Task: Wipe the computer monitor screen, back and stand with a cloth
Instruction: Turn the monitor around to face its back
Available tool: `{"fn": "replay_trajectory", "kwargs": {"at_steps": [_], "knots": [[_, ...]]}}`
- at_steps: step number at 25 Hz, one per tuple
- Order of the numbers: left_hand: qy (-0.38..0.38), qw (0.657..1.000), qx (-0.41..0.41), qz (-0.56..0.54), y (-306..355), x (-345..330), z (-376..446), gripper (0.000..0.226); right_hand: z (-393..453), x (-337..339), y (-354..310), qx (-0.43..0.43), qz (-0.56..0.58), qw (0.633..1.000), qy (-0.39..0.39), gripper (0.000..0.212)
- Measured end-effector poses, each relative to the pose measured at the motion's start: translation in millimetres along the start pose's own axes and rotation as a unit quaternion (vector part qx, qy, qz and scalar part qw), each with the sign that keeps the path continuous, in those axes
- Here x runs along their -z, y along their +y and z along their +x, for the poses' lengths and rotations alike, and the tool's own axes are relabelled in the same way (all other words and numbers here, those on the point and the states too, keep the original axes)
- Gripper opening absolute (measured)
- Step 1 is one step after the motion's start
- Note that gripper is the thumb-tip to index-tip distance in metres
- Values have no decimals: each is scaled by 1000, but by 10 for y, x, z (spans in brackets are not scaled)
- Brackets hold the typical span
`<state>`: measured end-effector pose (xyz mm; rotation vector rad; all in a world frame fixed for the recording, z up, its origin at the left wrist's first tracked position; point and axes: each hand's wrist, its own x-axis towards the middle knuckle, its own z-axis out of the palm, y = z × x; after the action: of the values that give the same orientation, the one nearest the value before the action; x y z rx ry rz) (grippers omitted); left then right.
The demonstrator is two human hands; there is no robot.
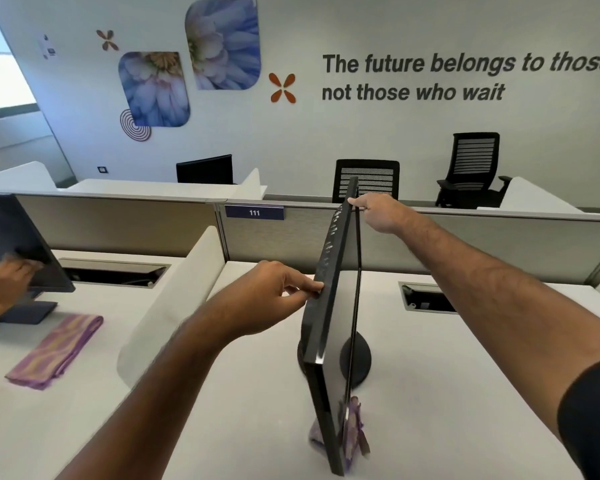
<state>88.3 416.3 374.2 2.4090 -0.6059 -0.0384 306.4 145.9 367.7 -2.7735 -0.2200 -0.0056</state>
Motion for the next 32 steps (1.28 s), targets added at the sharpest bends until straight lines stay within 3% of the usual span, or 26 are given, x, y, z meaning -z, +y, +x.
{"fn": "replay_trajectory", "kwargs": {"at_steps": [4, 8, 14, 19, 24, 32], "knots": [[-11, 999, -47, 25, -138, 20, 136, 31, -345, -4, -216, 31, -8, 999, 11, 55], [35, 996, -71, 45, -328, 82, 551, 31, -1157, -53, -507, 75, 63, 994, 56, 31], [34, 992, -70, 100, -420, 96, 1548, 49, -1981, -146, -888, 48, -20, 997, 64, 53], [-23, 979, -76, 190, -391, -44, 2160, 67, -2403, -57, -1182, 37, -101, 994, -14, 64], [9, 989, -73, 130, -462, -121, 2400, 56, -2622, -205, -1355, 46, -100, 992, -66, 80], [45, 980, -83, 174, -607, -51, 2402, 46, -2603, -122, -1253, 30, -125, 990, -49, 70]]}}
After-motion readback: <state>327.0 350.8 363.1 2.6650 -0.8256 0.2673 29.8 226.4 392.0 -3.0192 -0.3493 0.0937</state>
